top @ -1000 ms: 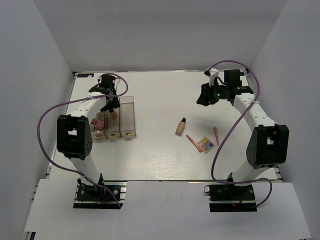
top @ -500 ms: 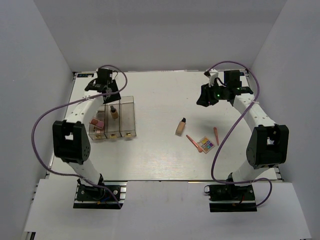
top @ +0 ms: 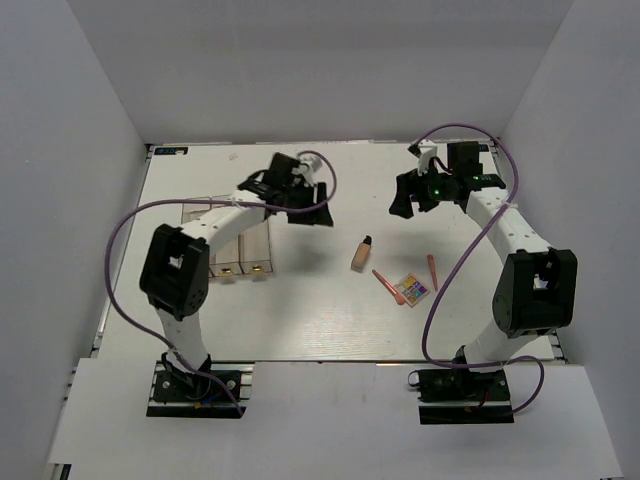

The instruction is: Organize the makeup

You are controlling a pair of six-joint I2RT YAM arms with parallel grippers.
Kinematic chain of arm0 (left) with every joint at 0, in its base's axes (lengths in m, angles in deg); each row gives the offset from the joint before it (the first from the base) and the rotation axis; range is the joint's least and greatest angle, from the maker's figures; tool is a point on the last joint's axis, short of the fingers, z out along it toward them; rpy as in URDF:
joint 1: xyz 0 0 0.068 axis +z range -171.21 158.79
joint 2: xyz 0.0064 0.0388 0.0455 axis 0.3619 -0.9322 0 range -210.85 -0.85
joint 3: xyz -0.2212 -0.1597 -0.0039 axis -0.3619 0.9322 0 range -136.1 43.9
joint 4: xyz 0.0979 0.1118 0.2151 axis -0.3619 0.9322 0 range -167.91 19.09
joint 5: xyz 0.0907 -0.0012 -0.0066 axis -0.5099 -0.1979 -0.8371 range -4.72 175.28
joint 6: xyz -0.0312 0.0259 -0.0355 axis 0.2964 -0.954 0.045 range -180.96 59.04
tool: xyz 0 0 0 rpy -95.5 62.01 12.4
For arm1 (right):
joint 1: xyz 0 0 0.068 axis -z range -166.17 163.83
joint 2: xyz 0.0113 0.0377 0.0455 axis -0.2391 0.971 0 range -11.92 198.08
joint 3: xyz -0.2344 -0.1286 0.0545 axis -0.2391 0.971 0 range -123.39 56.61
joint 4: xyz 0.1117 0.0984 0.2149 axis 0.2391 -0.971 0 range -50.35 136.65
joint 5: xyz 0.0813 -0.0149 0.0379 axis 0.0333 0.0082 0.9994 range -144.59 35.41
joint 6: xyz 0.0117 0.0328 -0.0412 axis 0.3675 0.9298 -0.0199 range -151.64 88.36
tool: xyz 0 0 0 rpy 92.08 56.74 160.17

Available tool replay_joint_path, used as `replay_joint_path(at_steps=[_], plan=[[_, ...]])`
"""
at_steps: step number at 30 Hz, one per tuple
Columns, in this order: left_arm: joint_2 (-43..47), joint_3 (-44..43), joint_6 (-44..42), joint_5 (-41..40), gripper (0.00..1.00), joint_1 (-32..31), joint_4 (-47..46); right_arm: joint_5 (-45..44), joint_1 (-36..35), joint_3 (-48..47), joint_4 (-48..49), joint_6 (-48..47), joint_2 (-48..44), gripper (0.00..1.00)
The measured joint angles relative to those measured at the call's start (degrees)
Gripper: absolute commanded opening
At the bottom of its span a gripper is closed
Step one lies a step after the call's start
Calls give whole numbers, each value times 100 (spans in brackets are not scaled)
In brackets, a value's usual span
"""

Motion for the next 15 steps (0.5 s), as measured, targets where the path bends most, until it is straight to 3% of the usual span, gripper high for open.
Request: replay_joint_path(at_steps=[3, 10, 15], plan=[[-330, -44, -22, -72, 78, -560, 201, -267, 2, 9, 11, -9, -2, 88], [-468, -295, 11, -688, 80, -1484, 243, -846, 59, 369, -26, 111, -24, 72], [-907, -811, 20, -1443, 80, -1971, 96, -1040, 203, 409, -96, 313, -24, 71]])
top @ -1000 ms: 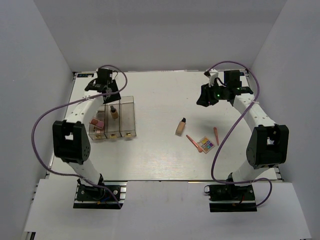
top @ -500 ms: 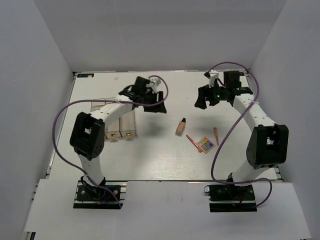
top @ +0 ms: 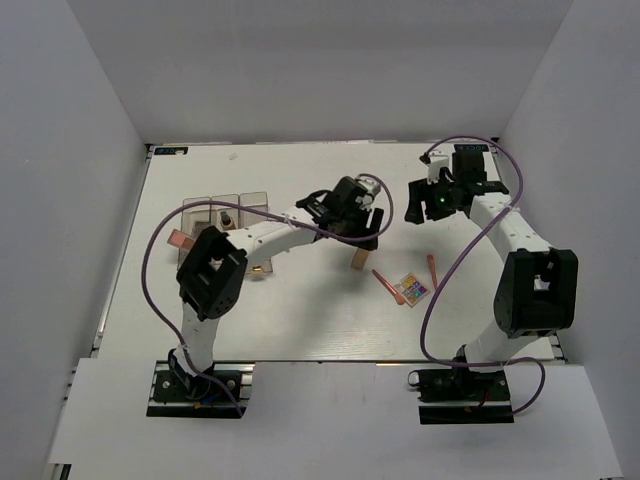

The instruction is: Organize the makeup

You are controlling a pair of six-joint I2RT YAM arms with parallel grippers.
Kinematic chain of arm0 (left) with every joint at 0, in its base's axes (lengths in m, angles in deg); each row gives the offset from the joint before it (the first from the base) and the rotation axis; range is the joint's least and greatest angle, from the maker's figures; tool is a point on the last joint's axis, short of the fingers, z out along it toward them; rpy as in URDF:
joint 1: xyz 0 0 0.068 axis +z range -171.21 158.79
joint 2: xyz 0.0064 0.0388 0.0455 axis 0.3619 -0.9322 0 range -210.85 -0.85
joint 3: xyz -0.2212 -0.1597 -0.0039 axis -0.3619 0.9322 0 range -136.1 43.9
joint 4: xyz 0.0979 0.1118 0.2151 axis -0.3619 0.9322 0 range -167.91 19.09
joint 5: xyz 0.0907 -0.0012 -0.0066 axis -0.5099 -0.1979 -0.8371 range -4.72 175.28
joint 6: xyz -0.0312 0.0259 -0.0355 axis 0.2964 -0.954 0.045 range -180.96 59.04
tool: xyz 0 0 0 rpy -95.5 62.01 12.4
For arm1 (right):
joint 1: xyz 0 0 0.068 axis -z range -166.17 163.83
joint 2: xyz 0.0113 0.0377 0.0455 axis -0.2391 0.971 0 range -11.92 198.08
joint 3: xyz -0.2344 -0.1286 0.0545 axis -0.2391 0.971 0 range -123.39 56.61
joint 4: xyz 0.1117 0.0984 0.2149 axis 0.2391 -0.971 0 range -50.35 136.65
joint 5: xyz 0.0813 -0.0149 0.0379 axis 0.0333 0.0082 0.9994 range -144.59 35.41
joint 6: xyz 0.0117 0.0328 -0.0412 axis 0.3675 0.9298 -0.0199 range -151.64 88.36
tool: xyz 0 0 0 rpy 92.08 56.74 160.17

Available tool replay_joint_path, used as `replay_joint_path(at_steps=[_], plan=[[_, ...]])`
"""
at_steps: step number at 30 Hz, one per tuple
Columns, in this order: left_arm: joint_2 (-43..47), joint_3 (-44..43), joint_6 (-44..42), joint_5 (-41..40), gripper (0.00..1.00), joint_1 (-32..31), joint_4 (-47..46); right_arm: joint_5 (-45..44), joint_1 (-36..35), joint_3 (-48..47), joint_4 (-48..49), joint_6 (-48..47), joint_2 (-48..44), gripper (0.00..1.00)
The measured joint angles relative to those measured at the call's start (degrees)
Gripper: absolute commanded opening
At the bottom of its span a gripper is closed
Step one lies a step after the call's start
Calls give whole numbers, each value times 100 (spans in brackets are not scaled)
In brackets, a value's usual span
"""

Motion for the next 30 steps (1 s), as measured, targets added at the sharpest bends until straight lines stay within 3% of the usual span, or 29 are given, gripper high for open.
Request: replay_joint_path(at_steps=[10, 13, 16, 19, 25, 30], plan=[[-1110, -531, 31, -1386, 78, -511, 216, -55, 293, 24, -11, 251, -81, 71], [-1182, -592, 46, -1589, 70, -527, 332, -37, 350, 46, -33, 278, -101, 71], [-1189, -603, 87, -1683, 36, -527, 352, -17, 387, 55, -33, 295, -101, 71], [-1187, -601, 90, -1764, 22, -525, 343, 11, 415, 61, -33, 299, -101, 70], [-999, -457, 120, -1821, 17, -514, 345, 133, 448, 61, -33, 299, -101, 68], [-214, -85, 155, -2026, 16, -448, 341, 264, 448, 63, -35, 299, -101, 68]])
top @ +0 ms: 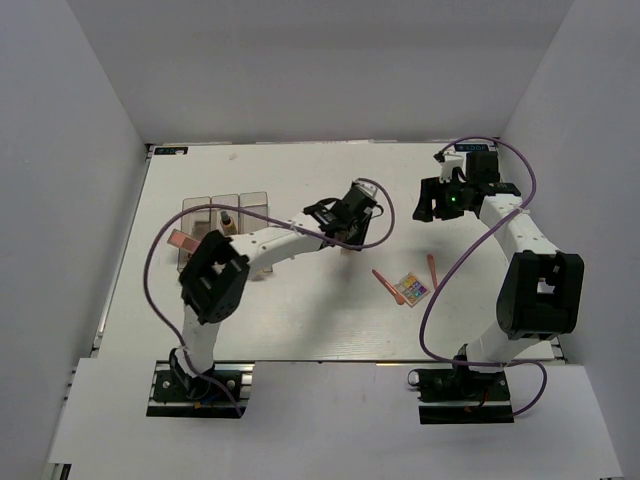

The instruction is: Organize the makeup

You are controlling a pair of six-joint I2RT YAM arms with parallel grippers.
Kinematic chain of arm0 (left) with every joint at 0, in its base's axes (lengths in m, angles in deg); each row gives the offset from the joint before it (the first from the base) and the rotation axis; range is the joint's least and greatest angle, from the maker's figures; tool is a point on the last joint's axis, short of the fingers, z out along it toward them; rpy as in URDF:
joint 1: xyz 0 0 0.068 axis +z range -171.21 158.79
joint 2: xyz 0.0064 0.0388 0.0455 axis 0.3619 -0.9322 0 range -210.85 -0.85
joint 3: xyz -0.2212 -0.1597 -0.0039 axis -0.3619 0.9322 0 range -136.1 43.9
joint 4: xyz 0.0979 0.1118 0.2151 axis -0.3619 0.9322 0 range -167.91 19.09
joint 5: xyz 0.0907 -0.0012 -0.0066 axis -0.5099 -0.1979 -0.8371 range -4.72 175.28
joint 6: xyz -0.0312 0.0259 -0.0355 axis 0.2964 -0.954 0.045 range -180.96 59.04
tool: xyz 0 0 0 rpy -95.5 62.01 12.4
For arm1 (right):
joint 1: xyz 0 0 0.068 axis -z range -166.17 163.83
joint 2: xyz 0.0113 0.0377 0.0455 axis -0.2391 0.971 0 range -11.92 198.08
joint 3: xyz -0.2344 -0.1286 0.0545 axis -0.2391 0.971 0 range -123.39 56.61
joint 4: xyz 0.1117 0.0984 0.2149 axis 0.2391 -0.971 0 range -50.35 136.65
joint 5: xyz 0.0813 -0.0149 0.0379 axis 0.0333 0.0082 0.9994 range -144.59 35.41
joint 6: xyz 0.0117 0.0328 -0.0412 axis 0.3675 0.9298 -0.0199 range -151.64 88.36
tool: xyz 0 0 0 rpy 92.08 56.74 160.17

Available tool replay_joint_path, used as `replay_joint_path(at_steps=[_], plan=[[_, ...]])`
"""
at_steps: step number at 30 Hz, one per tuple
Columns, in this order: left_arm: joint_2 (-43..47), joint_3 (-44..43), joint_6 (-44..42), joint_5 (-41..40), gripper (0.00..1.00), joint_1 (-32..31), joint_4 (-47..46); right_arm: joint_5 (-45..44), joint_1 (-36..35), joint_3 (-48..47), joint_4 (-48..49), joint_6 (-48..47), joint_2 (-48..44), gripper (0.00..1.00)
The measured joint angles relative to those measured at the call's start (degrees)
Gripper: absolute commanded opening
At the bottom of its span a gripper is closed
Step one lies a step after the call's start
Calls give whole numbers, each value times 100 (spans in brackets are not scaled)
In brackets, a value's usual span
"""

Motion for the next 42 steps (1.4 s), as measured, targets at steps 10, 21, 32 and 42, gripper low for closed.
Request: replay_joint_path(at_steps=[10, 21, 32, 42], plan=[[2109, 804, 76, -730, 16, 372, -20, 197, 4, 42, -11, 0, 0, 66], [3676, 2376, 297, -1714, 9, 1515, 507, 299, 4, 42, -15, 0, 0, 65], [4356, 3792, 498, -1941, 7, 2544, 433, 345, 4, 42, -15, 0, 0, 65], [3624, 3952, 343, -1893, 8, 3244, -24, 350, 4, 44, -20, 0, 0, 65]])
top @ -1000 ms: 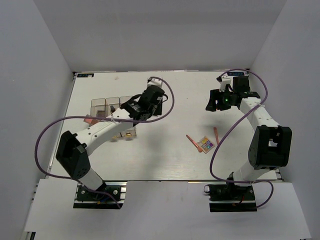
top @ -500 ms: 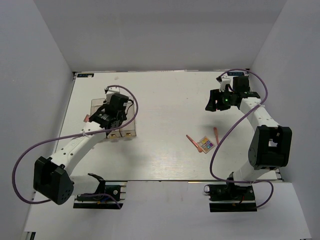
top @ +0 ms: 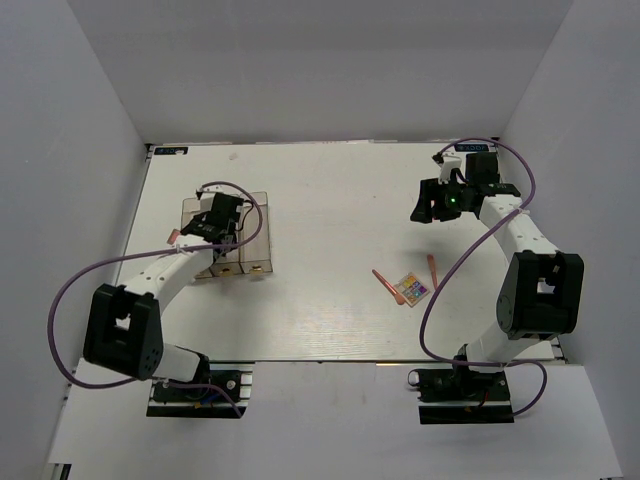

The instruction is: Organize the makeup

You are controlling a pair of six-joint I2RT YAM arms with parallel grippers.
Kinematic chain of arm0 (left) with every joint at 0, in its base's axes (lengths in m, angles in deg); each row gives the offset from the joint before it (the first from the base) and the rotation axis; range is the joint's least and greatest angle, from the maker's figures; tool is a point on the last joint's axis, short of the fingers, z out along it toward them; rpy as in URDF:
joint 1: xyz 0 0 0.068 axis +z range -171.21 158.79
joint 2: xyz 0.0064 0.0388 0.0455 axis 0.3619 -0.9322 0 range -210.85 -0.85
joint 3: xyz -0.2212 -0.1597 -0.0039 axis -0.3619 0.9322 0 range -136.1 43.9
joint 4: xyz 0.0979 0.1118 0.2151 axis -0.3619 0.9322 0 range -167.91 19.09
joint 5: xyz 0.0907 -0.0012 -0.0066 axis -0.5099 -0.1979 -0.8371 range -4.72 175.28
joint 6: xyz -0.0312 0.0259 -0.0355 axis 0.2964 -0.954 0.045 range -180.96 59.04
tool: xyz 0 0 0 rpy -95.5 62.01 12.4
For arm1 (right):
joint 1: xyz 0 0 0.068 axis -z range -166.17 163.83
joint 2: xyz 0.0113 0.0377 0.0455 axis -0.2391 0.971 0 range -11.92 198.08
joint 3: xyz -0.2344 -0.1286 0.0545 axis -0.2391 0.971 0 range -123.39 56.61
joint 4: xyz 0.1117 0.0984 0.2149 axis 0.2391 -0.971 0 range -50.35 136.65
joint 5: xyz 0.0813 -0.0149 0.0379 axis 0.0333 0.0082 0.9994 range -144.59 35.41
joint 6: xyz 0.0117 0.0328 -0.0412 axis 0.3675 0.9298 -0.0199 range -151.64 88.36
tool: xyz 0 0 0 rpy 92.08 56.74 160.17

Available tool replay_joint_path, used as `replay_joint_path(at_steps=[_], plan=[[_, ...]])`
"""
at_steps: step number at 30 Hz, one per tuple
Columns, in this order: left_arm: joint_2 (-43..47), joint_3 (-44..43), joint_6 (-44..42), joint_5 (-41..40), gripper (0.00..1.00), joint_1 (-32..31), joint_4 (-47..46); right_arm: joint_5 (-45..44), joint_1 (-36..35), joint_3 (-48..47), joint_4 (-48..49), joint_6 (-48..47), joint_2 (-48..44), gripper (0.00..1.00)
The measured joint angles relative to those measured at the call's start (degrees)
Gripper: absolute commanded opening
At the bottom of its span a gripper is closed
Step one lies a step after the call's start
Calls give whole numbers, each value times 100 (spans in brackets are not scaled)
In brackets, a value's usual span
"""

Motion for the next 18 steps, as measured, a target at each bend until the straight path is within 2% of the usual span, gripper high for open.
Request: replay_joint_path(at_steps=[3, 7, 10, 14, 18], plan=[[-304, -116, -98, 125, 11, 103, -146, 2, 0, 0, -2, -2, 0, 68], [-564, -170, -155, 267, 46, 181, -289, 57, 0, 0, -33, -42, 0, 74], [-599, -170, -181, 358, 60, 216, -297, 118, 0, 0, -142, -162, 0, 77], [-581, -170, -155, 402, 66, 216, -404, 245, 0, 0, -361, -402, 0, 79], [-542, -170, -144, 468, 67, 216, -420, 507, -7, -7, -651, -835, 26, 82]])
